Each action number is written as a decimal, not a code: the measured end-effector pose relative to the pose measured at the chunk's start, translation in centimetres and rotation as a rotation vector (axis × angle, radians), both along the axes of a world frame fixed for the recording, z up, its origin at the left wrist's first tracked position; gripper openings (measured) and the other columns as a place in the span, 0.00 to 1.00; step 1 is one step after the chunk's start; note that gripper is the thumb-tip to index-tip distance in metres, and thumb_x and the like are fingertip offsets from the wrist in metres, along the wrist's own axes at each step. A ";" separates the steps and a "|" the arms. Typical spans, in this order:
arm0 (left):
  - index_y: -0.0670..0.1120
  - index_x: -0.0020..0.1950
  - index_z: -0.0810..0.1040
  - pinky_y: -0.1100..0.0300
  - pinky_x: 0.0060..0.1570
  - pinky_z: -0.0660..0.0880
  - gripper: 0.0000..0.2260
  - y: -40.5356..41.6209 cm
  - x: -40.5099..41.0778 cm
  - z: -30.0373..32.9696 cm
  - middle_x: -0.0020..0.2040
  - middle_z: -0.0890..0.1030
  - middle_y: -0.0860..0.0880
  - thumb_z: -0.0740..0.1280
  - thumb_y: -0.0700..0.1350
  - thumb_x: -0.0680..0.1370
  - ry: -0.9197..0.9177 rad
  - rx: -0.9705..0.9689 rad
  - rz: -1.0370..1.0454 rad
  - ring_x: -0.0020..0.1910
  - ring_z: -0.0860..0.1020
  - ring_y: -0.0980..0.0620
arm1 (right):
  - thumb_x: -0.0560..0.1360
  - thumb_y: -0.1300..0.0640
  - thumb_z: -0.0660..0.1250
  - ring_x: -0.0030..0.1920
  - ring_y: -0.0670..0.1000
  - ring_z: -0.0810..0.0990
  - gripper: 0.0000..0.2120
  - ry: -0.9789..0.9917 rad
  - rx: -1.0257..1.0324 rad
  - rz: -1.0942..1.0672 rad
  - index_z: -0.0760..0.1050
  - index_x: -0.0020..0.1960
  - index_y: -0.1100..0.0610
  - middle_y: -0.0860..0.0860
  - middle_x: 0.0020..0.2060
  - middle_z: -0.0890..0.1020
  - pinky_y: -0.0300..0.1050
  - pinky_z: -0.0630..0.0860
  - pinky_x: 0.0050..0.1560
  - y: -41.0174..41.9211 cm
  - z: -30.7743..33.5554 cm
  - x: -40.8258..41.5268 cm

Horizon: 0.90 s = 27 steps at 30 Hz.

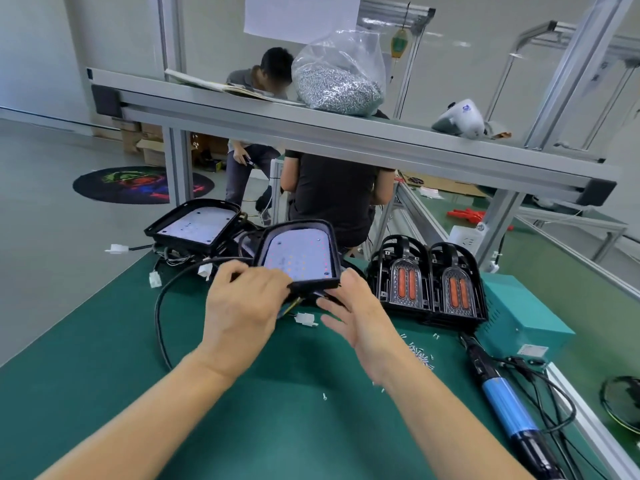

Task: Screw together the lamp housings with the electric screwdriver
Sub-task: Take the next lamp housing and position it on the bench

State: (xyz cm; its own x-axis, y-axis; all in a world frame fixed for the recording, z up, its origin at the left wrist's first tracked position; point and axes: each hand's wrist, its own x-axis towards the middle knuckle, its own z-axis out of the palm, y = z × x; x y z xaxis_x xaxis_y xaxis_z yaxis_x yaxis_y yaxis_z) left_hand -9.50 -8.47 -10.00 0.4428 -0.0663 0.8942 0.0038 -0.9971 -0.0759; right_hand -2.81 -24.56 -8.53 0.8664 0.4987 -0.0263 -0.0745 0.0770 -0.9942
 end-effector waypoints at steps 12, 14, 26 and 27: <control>0.47 0.59 0.77 0.55 0.58 0.66 0.16 -3.3 -5.1 -7.6 0.57 0.80 0.51 0.65 0.51 0.74 0.318 -0.011 -0.306 0.56 0.75 0.51 | 0.77 0.70 0.59 0.46 0.51 0.84 0.22 0.104 -0.044 -0.055 0.72 0.67 0.53 0.50 0.52 0.85 0.45 0.81 0.41 -5.0 -6.6 -3.2; 0.48 0.67 0.70 0.54 0.64 0.63 0.27 -2.1 -5.8 -7.8 0.67 0.74 0.50 0.66 0.56 0.70 0.470 -0.097 -0.322 0.63 0.71 0.51 | 0.77 0.70 0.59 0.46 0.50 0.84 0.21 0.117 -0.047 -0.068 0.73 0.66 0.53 0.48 0.51 0.85 0.46 0.81 0.42 -5.6 -6.9 -2.9; 0.41 0.62 0.76 0.55 0.53 0.73 0.18 -1.0 -2.1 -5.6 0.58 0.81 0.46 0.60 0.52 0.80 0.577 -1.893 -0.614 0.52 0.79 0.49 | 0.77 0.70 0.60 0.45 0.48 0.82 0.22 0.064 -0.106 0.052 0.74 0.65 0.50 0.45 0.50 0.84 0.44 0.82 0.42 -5.1 -7.6 -3.9; 0.41 0.60 0.77 0.55 0.52 0.74 0.16 -1.0 -1.7 -5.7 0.57 0.82 0.45 0.60 0.50 0.80 0.595 -1.910 -0.585 0.50 0.80 0.48 | 0.77 0.70 0.60 0.45 0.48 0.82 0.22 0.052 -0.130 0.056 0.75 0.64 0.49 0.45 0.49 0.84 0.44 0.82 0.42 -5.2 -7.7 -3.9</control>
State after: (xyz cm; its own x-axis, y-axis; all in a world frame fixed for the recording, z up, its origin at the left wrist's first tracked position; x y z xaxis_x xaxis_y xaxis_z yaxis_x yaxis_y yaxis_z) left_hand -11.20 -9.50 -15.70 0.9119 0.3504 -0.2138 0.1004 0.3147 0.9439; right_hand -6.70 -29.74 -16.22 0.8333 0.5354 -0.1379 -0.1265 -0.0582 -0.9903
